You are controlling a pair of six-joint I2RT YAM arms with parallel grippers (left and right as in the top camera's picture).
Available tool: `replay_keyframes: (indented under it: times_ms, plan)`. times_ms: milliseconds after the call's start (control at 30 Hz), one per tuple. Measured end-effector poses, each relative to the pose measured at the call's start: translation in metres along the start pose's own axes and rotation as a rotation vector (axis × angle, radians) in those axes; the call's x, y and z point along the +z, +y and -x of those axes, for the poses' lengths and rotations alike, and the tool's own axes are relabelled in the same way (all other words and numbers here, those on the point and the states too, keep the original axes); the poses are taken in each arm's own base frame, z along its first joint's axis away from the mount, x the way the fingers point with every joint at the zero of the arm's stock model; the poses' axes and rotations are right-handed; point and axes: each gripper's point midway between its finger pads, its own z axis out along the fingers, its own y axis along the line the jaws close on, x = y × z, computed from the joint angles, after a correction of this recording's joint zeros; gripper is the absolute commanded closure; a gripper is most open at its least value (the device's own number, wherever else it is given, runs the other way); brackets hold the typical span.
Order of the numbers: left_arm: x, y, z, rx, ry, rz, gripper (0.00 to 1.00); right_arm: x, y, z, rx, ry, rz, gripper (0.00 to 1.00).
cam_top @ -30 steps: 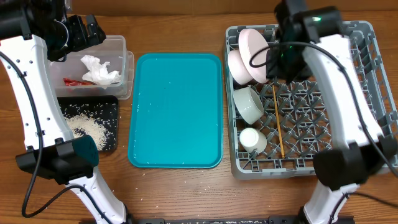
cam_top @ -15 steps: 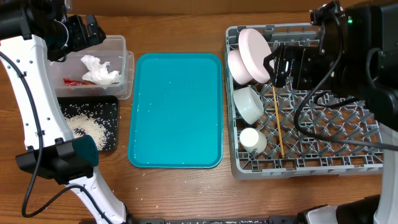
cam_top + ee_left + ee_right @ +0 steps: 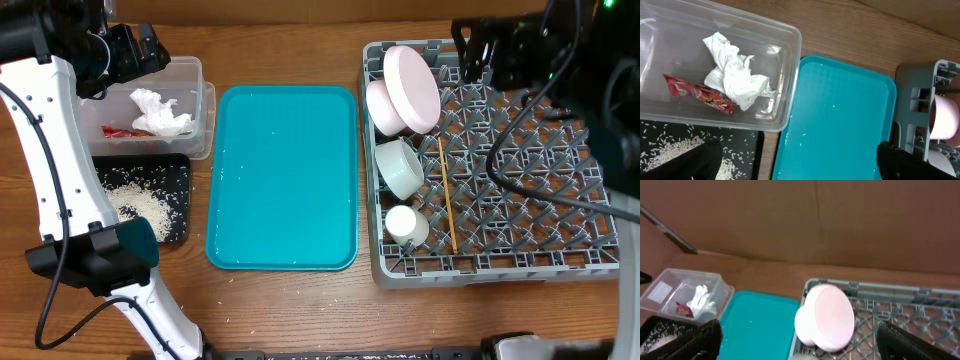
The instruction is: Sort waste into correct bins and load items into the dishwasher
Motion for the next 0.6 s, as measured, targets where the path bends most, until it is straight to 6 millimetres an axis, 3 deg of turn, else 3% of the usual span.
replay_keyframes:
  times_ms: [167,200,333,433,600]
  plan:
    - [0.000,0.000,0.000,0.000,0.001,0.000,0.00,-0.006,-0.007,-0.038,-0.025,-0.062,-0.006,0.00]
    - [0.000,0.000,0.000,0.000,0.000,0.000,0.00,-0.012,-0.012,-0.059,-0.025,-0.062,-0.015,0.00]
    - [0.000,0.000,0.000,0.000,0.000,0.000,0.00,-0.024,-0.021,-0.090,-0.035,-0.176,-0.027,0.00]
    - [0.000,0.000,0.000,0.000,0.000,0.000,0.00,-0.030,-0.032,-0.137,-0.036,-0.230,-0.045,0.00]
    - [0.000,0.000,0.000,0.000,0.000,0.000,0.00,-0.036,-0.043,-0.191,-0.059,-0.383,-0.061,0.00]
